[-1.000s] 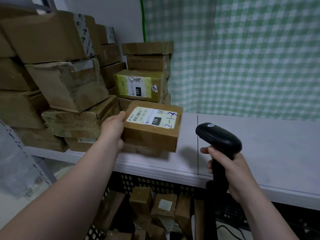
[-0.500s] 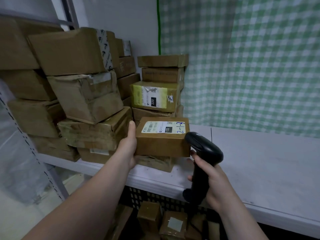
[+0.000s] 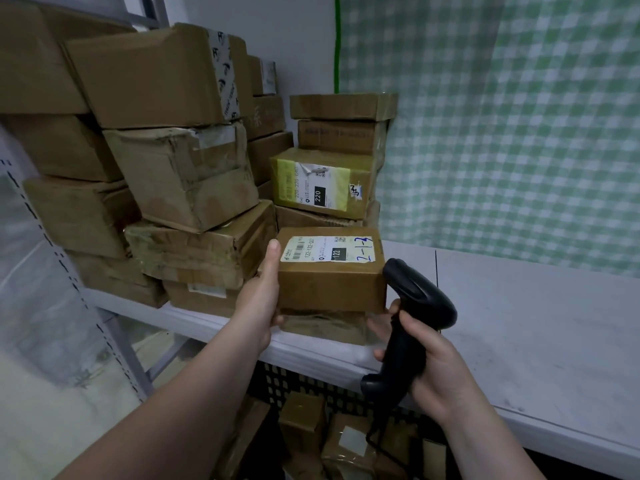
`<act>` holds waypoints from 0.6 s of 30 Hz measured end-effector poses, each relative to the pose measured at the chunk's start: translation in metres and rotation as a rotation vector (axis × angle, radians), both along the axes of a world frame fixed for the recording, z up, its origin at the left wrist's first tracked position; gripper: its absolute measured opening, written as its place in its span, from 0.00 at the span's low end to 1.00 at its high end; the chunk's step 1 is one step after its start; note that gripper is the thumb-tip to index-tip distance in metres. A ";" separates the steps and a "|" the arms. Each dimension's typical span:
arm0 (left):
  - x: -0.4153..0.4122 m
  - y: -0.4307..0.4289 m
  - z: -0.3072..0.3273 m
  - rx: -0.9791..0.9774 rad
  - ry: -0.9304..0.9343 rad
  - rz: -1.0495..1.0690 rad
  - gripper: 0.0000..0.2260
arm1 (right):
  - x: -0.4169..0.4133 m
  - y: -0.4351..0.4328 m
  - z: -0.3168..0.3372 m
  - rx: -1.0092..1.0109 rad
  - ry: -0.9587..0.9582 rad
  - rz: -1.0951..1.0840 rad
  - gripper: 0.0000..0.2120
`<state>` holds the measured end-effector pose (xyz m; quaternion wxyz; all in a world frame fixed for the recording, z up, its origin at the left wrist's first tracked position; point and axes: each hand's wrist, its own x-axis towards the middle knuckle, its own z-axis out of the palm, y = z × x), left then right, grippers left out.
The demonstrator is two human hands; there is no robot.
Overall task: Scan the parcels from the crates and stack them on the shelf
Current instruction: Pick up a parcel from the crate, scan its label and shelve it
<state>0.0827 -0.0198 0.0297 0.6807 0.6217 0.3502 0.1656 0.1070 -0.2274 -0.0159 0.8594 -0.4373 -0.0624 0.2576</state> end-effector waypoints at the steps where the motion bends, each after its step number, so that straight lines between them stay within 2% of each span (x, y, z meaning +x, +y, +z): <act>1: -0.001 0.001 0.000 0.005 0.002 0.019 0.37 | -0.002 -0.001 0.001 0.000 -0.002 0.004 0.07; 2: -0.002 0.002 0.000 0.010 0.003 0.036 0.38 | -0.003 -0.003 0.001 0.005 -0.011 0.026 0.11; 5: -0.004 0.000 0.003 -0.002 0.013 0.059 0.40 | -0.005 -0.005 0.000 0.003 -0.009 0.066 0.33; 9: -0.007 -0.008 0.006 -0.168 -0.054 0.067 0.43 | -0.005 -0.007 0.002 -0.108 -0.061 -0.017 0.42; 10: -0.008 -0.011 0.006 -0.186 -0.086 0.056 0.42 | -0.005 -0.007 0.003 -0.133 -0.074 -0.035 0.42; 15: -0.011 -0.021 -0.009 -0.123 -0.215 0.039 0.38 | -0.004 -0.007 0.003 -0.128 -0.078 -0.017 0.24; 18: -0.008 -0.021 -0.011 -0.131 -0.223 0.094 0.37 | -0.005 -0.004 0.002 -0.141 -0.104 0.022 0.22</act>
